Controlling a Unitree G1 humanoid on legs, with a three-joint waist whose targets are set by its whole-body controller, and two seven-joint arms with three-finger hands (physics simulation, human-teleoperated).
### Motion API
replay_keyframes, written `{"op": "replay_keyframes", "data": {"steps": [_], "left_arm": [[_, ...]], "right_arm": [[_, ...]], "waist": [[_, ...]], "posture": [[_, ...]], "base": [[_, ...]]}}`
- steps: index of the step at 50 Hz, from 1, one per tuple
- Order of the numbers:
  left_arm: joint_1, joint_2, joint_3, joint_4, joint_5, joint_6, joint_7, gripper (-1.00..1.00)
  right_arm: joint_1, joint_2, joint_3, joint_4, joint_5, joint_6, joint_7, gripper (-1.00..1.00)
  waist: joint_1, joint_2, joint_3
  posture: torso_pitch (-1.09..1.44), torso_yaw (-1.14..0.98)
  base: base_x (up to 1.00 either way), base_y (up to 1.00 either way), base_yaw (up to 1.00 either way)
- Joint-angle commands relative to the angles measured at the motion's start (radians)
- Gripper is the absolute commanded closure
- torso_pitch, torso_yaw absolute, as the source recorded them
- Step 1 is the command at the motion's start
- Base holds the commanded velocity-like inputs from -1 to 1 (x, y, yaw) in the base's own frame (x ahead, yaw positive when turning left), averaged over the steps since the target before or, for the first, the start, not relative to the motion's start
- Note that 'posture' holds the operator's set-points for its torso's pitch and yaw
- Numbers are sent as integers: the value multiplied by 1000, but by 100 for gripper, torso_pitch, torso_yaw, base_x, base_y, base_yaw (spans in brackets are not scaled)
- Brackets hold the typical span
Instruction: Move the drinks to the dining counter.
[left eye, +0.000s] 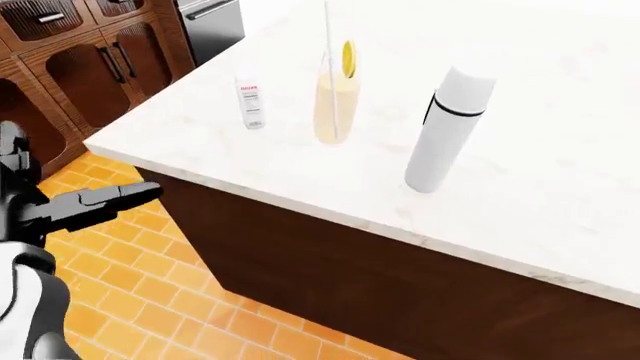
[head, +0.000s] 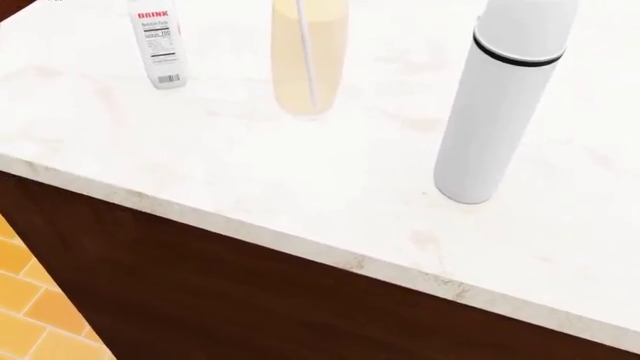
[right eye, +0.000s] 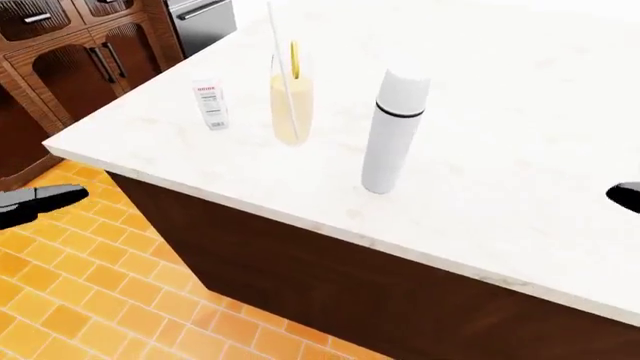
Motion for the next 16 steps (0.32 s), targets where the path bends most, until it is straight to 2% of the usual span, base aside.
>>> {"op": "replay_keyframes", "data": {"steps": [1, 5, 8, 10, 13, 16], "left_arm": [[0, 21, 33, -38, -25, -43, 12, -100], [32, 37, 93, -64, -64, -36, 16, -100], [65, 37, 141, -77, -92, -48, 10, -100], [93, 32, 163, -91, -109, -72, -1, -100], [136, 14, 203, -109, -135, -97, -19, -100], [205, -36, 212, -129, -131, -157, -38, -100]], "right_arm": [[19, -22, -38, -12, 33, -62, 10, -100], [85, -6, -113, 24, 45, -111, 38, -100], [130, 1, -196, 56, 57, -132, 65, -100], [156, 6, -233, 62, 67, -146, 79, -100], [195, 13, -312, 79, 80, -167, 101, -100], [237, 39, -365, 98, 81, -203, 127, -100]], "waist": [[1, 0, -15], [-2, 4, -14], [-3, 6, -13], [-2, 8, -13], [-1, 11, -11], [-1, 13, -9]], "posture": [[0, 0], [0, 0], [0, 0], [0, 0], [0, 0], [0, 0]], "base": [[0, 0, 0], [0, 0, 0], [0, 0, 0], [0, 0, 0], [0, 0, 0], [0, 0, 0]]}}
